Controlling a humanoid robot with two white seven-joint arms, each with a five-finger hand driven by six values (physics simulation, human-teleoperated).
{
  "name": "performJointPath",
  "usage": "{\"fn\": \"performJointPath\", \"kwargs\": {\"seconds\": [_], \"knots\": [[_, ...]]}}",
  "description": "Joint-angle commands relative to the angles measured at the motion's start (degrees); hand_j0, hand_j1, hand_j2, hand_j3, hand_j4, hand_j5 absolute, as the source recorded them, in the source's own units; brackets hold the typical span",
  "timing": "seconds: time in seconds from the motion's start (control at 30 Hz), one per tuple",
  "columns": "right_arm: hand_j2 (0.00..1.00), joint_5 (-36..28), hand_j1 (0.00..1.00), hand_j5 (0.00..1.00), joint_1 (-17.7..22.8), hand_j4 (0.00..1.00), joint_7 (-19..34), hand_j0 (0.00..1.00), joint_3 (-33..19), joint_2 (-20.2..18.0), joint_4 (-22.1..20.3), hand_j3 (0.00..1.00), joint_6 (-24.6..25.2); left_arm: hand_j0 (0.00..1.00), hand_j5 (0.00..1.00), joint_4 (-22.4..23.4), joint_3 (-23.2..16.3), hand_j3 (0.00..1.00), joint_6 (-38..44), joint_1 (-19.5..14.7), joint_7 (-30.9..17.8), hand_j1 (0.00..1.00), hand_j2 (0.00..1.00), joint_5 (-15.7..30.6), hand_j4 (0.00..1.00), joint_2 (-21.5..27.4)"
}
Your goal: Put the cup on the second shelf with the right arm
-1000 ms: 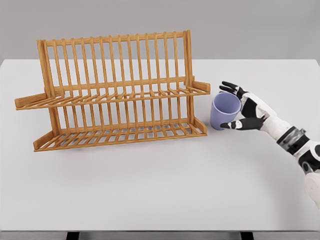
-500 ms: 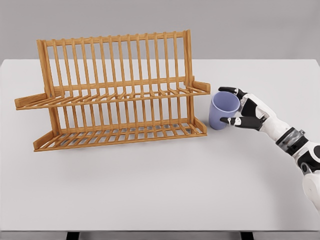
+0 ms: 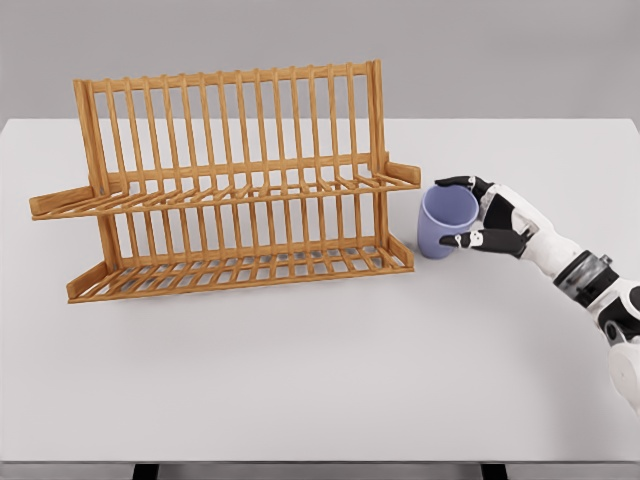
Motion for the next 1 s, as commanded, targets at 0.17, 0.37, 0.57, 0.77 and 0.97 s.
{"fn": "performJointPath", "kwargs": {"seconds": [0.17, 0.37, 0.57, 0.77, 0.97], "knots": [[0.64, -0.7, 0.64, 0.64, 0.0, 0.64, 0.0, 0.64, -1.8, -0.9, -2.6, 0.64, 0.2, 1.00, 1.00, 0.0, 0.0, 1.00, 0.0, 0.0, 0.0, 1.00, 1.00, 0.0, 1.00, 0.0], [0.64, -0.8, 0.64, 0.64, 0.0, 0.64, 0.0, 0.64, -2.9, -2.0, -2.7, 0.64, 0.2, 1.00, 1.00, 0.0, 0.0, 1.00, 0.0, 0.0, 0.0, 1.00, 1.00, 0.0, 1.00, 0.0], [0.64, -0.9, 0.64, 0.64, -0.1, 0.64, 0.0, 0.64, -4.8, -3.5, -5.2, 0.64, 1.8, 1.00, 1.00, 0.0, 0.0, 1.00, 0.0, 0.0, 0.0, 1.00, 1.00, 0.0, 1.00, 0.0], [0.64, -1.0, 0.64, 0.64, -0.7, 0.64, 0.0, 0.64, -6.2, -3.5, -6.8, 0.64, 2.3, 1.00, 1.00, 0.0, 0.1, 1.00, 0.0, 0.0, 0.0, 1.00, 1.00, 0.0, 1.00, 0.0], [0.64, -1.3, 0.64, 0.64, -3.8, 0.64, 0.0, 0.64, -6.1, -3.9, -6.0, 0.64, 2.5, 1.00, 1.00, 0.0, 0.0, 1.00, 0.0, 0.0, 0.0, 1.00, 1.00, 0.0, 1.00, 0.0]]}}
